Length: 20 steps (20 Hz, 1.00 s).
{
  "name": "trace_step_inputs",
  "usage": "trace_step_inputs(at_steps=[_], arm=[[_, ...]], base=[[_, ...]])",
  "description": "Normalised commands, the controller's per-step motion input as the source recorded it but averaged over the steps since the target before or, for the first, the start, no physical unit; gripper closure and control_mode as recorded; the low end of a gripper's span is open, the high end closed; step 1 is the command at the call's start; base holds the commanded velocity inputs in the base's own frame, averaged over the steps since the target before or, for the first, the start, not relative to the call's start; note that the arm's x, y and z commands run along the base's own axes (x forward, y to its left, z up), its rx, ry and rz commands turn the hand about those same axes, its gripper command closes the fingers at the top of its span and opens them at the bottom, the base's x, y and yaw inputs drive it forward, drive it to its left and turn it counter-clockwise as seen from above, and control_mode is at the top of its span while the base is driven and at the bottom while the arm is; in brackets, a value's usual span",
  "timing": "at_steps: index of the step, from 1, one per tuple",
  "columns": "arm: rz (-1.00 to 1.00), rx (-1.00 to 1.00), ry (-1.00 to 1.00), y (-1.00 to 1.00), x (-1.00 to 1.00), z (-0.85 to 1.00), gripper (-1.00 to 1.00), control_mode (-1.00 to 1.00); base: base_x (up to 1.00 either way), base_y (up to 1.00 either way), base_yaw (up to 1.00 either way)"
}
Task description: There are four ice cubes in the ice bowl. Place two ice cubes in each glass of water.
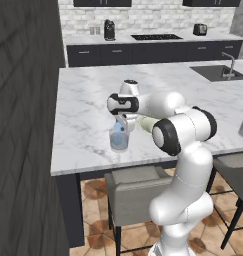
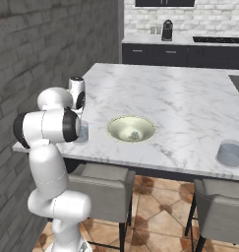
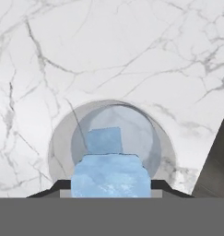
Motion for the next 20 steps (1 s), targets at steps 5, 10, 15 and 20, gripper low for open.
trace_step_inputs(at_steps=[5, 10, 15, 20], arm=[[-0.02, 0.00, 0.00, 0.00, 0.01, -0.15, 1.00, -1.00], [-0.01, 0.00, 0.00, 0.00, 0.01, -0.03, 1.00, -1.00], [-0.01, 0.00, 0.00, 0.00, 0.00, -0.02, -1.00, -1.00], [-0.01, 0.00, 0.00, 0.00, 0.00, -0.01, -1.00, -1.00]], base=[[0.00, 0.00, 0.00], [0.00, 0.00, 0.00], [0.00, 0.00, 0.00], [0.00, 0.00, 0.00]])
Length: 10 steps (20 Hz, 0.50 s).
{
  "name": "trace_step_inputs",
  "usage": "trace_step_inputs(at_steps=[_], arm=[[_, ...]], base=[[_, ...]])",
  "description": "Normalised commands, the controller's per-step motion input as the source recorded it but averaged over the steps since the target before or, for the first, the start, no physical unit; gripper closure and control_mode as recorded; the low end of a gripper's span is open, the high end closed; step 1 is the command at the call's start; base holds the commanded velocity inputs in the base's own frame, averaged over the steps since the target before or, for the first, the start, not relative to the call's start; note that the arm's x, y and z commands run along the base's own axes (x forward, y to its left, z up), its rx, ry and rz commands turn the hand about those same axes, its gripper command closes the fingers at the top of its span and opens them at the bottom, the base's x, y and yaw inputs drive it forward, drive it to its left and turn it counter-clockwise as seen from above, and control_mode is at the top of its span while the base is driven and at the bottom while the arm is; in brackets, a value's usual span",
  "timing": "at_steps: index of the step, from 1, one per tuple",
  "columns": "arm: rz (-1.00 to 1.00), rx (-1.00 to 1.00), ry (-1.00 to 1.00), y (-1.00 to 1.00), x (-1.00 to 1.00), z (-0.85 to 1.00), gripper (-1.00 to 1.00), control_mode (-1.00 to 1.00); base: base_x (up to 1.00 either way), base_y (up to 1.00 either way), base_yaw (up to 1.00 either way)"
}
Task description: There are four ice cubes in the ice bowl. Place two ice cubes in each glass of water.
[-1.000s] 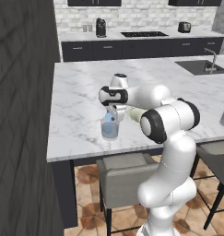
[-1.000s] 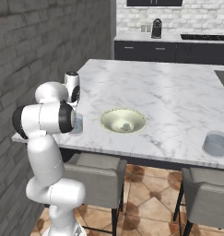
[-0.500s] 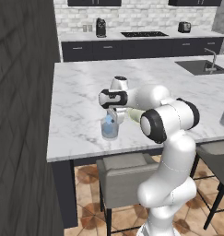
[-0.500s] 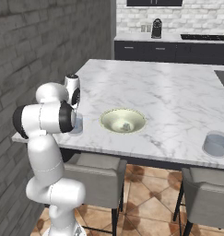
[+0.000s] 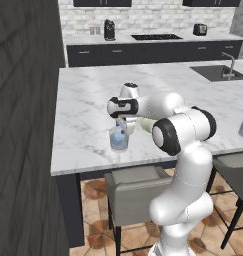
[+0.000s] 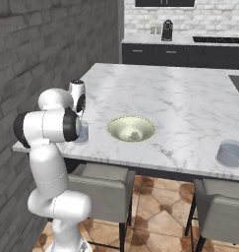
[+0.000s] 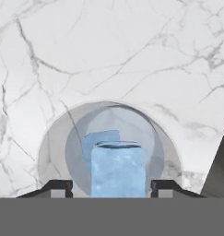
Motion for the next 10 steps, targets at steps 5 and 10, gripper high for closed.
trace_step_inputs(at_steps=[5, 10], arm=[[0.00, 0.00, 0.00, 0.00, 0.00, 0.00, -1.00, -1.00], [0.00, 0.00, 0.00, -0.01, 0.00, 0.33, -1.00, -1.00]], base=[[0.00, 0.00, 0.00], [0.00, 0.00, 0.00]])
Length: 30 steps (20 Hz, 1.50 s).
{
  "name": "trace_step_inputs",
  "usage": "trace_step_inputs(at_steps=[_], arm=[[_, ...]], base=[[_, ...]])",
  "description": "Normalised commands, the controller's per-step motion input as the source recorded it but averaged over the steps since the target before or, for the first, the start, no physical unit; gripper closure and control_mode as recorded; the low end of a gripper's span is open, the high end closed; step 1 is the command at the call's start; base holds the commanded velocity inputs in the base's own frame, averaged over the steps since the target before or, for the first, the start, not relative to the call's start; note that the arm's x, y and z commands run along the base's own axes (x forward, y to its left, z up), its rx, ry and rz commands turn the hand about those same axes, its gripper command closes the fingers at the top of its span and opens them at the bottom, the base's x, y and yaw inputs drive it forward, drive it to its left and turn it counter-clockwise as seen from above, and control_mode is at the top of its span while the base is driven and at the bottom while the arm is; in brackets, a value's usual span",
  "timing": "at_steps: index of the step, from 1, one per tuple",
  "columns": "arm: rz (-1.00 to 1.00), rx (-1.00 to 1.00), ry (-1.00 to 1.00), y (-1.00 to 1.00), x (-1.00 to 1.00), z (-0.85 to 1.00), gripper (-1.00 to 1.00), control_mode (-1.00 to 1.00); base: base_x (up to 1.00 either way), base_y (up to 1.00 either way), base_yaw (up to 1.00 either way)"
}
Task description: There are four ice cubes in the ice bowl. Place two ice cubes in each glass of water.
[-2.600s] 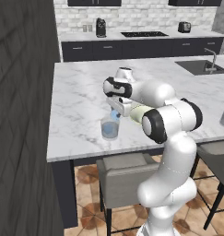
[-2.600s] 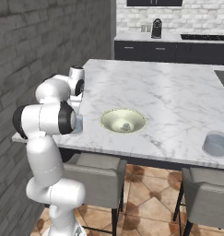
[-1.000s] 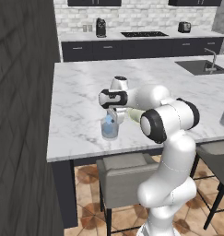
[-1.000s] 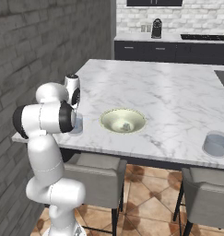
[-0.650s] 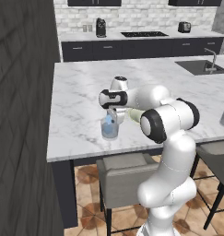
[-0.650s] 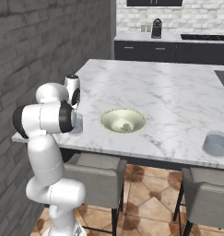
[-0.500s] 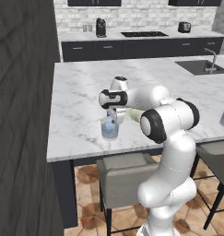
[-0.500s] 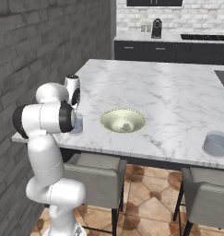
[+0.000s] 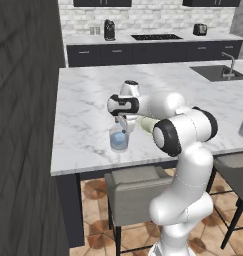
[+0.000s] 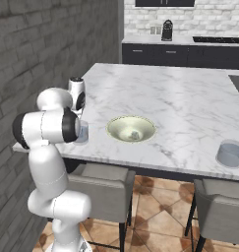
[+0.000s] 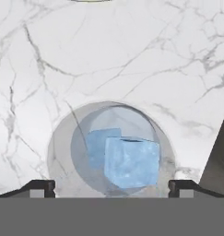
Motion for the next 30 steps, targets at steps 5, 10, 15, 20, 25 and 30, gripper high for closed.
trace_step_inputs(at_steps=[5, 10, 15, 20, 25, 30], arm=[[0.00, 0.00, 0.00, -0.19, -0.02, 0.69, -1.00, -1.00], [0.22, 0.00, 0.00, -0.86, -0.38, 0.36, -1.00, -1.00], [0.41, 0.00, 0.00, -1.00, -0.45, 0.16, -1.00, -1.00], [0.47, -0.01, 0.00, -1.00, -0.26, 0.00, -1.00, -1.00], [0.51, -0.02, 0.00, -0.87, 0.00, -0.01, -1.00, -1.00], [0.56, -0.05, 0.00, -0.52, 0.05, -0.19, -1.00, -1.00]], base=[[0.00, 0.00, 0.00], [0.00, 0.00, 0.00], [0.00, 0.00, 0.00], [0.00, 0.00, 0.00], [0.00, 0.00, 0.00], [0.00, 0.00, 0.00]])
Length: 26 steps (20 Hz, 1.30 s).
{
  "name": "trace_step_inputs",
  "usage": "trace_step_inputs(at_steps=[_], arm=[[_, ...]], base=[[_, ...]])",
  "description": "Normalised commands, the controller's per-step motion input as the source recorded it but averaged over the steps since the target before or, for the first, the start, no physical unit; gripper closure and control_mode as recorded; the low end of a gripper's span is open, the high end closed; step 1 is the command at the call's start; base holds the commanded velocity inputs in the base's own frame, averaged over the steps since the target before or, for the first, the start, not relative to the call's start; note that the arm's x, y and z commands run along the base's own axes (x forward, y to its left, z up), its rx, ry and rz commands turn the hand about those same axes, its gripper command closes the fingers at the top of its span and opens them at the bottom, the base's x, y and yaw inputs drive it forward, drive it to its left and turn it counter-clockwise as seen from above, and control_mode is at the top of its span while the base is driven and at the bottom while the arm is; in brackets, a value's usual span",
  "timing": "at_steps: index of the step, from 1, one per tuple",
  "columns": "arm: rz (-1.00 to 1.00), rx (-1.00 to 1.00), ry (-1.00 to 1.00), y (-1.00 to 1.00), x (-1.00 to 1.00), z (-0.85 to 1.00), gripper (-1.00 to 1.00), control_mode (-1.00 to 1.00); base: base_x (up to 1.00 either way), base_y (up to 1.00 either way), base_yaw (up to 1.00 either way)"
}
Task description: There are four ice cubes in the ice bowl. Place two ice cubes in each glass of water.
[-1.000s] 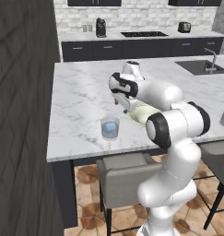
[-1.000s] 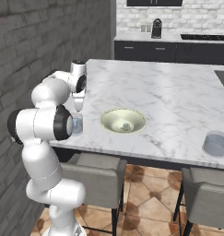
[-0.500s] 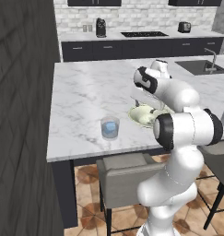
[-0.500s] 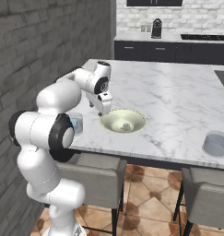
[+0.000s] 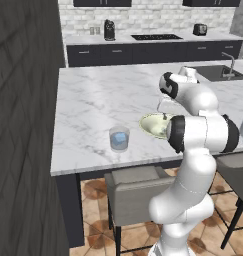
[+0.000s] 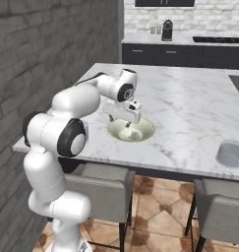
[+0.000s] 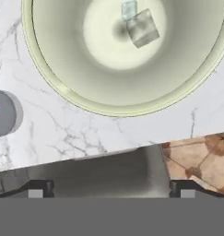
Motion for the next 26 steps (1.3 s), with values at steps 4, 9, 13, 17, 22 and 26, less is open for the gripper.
trace_step_inputs(at_steps=[4, 9, 13, 17, 22, 26], arm=[[0.45, -0.10, -0.05, -0.10, 0.13, -0.35, -1.00, -1.00], [0.30, -0.11, -0.21, 0.00, 0.15, -0.42, -1.00, -1.00], [0.20, -0.06, -0.15, 0.00, 0.27, -0.39, -1.00, -1.00], [0.11, -0.09, -0.02, -0.06, 0.22, -0.26, -1.00, -1.00], [0.04, -0.08, 0.00, -0.22, 0.28, -0.17, -1.00, -1.00], [0.01, -0.06, 0.00, -0.03, 0.10, -0.08, -1.00, -1.00]], base=[[0.00, 0.00, 0.00], [0.00, 0.00, 0.00], [0.00, 0.00, 0.00], [0.00, 0.00, 0.00], [0.00, 0.00, 0.00], [0.00, 0.00, 0.00]])
